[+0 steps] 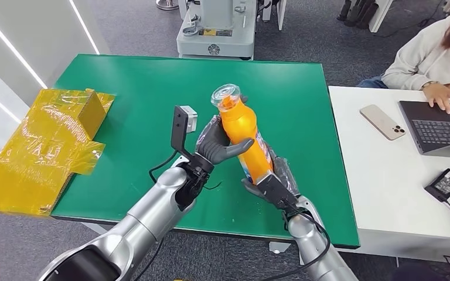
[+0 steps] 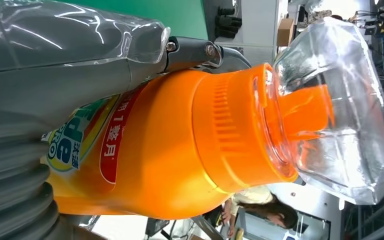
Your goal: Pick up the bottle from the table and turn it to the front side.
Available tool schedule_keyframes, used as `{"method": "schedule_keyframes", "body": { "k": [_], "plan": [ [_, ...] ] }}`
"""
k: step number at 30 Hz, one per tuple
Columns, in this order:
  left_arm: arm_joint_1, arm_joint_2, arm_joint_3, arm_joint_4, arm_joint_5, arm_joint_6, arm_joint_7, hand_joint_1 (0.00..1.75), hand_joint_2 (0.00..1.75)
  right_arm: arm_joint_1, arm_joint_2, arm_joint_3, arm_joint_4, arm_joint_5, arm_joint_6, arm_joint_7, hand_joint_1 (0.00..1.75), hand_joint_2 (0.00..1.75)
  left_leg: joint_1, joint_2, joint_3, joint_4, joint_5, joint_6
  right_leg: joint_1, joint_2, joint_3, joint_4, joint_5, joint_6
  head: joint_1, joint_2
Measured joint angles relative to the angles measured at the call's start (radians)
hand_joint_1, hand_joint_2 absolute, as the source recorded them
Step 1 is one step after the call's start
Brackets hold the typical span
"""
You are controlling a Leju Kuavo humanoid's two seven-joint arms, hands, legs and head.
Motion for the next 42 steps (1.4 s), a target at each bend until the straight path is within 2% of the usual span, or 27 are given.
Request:
{"method": "schedule_keyframes", "body": {
  "k": [10,14,17,21,26,29,32,37,42],
  "plan": [
    [-0.014,-0.011,-0.006,0.031,0.009,-0.015,0.025,1.75,1.75,0.013,-0.004,-0.003,-0.01,0.004,-0.012,0.015,1.71,1.75,0.0,0.0,0.0,0.0,0.0,0.0,0.0,0.0,0.0,0.0,0.0,0.0,0.0,0.0],
    [-0.02,-0.011,-0.006,0.043,0.013,-0.023,0.024,1.75,1.75,0.017,-0.004,-0.003,-0.014,0.008,-0.016,0.015,1.45,1.75,0.0,0.0,0.0,0.0,0.0,0.0,0.0,0.0,0.0,0.0,0.0,0.0,0.0,0.0],
    [-0.024,-0.01,-0.006,0.05,0.02,-0.032,0.02,1.75,1.75,0.017,-0.004,-0.005,-0.014,0.01,-0.016,0.015,1.41,1.75,0.0,0.0,0.0,0.0,0.0,0.0,0.0,0.0,0.0,0.0,0.0,0.0,0.0,0.0],
    [-0.026,-0.009,-0.006,0.053,0.025,-0.039,0.018,1.75,1.75,0.017,-0.004,-0.007,-0.014,0.012,-0.015,0.015,0.03,1.75,0.0,0.0,0.0,0.0,0.0,0.0,0.0,0.0,0.0,0.0,0.0,0.0,0.0,0.0],
    [-0.028,-0.005,-0.007,0.051,-0.018,-0.004,-0.031,1.75,1.75,0.031,-0.006,-0.008,-0.037,0.012,-0.009,0.008,0.0,1.75,0.0,0.0,0.0,0.0,0.0,0.0,0.0,0.0,0.0,0.0,0.0,0.0,0.0,0.0],
    [-0.034,0.009,-0.018,0.021,-0.157,0.16,-0.097,1.75,1.75,0.071,-0.013,-0.015,-0.105,0.013,0.008,0.014,0.0,1.75,0.0,0.0,0.0,0.0,0.0,0.0,0.0,0.0,0.0,0.0,0.0,0.0,0.0,0.0],
    [-0.051,0.037,-0.024,-0.037,-0.313,0.305,-0.118,1.75,1.75,0.126,-0.023,-0.03,-0.197,0.025,0.025,0.029,0.0,1.75,0.0,0.0,0.0,0.0,0.0,0.0,0.0,0.0,0.0,0.0,0.0,0.0,0.0,0.0],
    [-0.068,0.073,-0.024,-0.118,-0.541,0.421,-0.118,1.75,1.75,0.184,-0.038,-0.043,-0.309,0.045,0.039,0.033,0.0,1.75,0.0,0.001,0.0,0.0,0.0,0.0,0.0,0.0,0.0,0.0,0.0,0.0,0.0,0.0],
    [-0.109,0.099,-0.024,-0.134,-0.707,0.502,-0.102,1.75,1.75,0.228,-0.05,-0.046,-0.391,0.055,0.037,0.03,0.0,1.75,0.0,0.0,0.0,0.0,0.0,0.0,0.0,0.0,0.0,0.0,0.0,0.0,0.0,0.0]
  ]
}}
